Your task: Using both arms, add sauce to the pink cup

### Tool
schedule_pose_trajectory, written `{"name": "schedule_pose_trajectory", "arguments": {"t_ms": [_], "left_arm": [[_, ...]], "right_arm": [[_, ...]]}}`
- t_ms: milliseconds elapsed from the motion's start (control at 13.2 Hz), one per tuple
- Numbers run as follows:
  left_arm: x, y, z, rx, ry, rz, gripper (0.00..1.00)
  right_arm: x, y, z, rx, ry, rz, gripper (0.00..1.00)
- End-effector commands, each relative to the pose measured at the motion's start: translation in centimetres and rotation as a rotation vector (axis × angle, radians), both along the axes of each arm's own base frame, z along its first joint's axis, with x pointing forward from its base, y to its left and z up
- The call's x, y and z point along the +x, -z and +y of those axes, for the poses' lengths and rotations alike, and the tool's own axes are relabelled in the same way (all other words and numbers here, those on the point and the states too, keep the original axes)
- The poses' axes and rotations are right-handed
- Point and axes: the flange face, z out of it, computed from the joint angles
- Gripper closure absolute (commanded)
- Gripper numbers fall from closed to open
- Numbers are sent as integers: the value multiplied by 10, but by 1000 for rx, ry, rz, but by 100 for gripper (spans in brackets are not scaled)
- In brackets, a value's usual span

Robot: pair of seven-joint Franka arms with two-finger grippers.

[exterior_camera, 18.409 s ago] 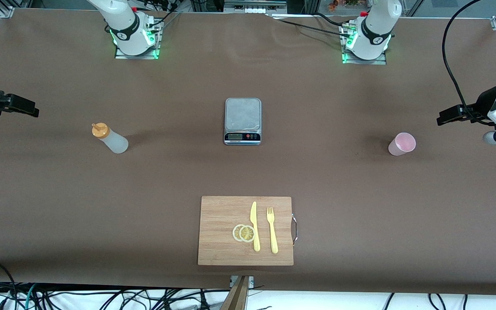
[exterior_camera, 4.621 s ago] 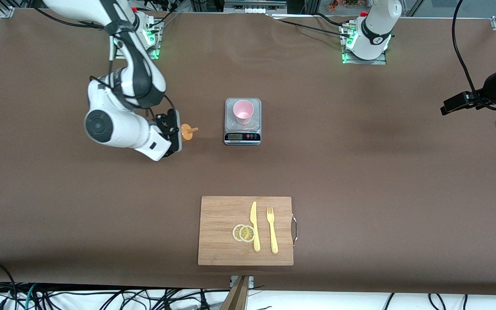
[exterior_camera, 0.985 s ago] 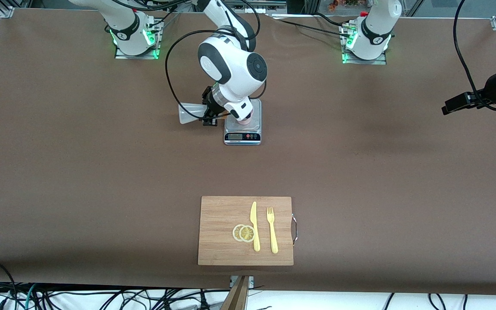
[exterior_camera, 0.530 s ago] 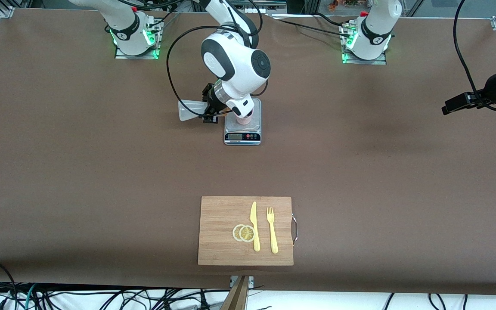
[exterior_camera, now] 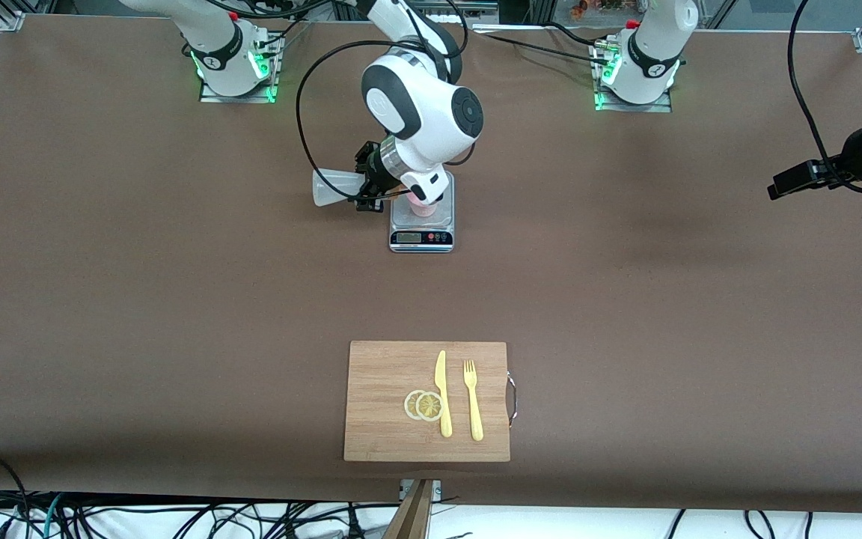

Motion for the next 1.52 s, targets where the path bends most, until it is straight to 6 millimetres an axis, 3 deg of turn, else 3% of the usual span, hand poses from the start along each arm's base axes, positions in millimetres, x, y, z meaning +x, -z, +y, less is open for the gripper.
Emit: {"name": "schedule_pose_trajectory", "arguments": {"t_ms": [0,758,1212,1439], "left_arm": [[-2,-1,1,-22,-9,4,0],[-2,-1,1,-22,-9,4,0],[-2,-1,1,-22,-9,4,0],[-2,-1,10,-23,-19,4,0]], "right_arm": [[1,-6,5,-42,-2,-22,100],[-4,1,6,-83,-14,-17,100],[-5,0,17,-86,-22,-23,100],[-5,-1,17,-84,-21,-22,100]]}}
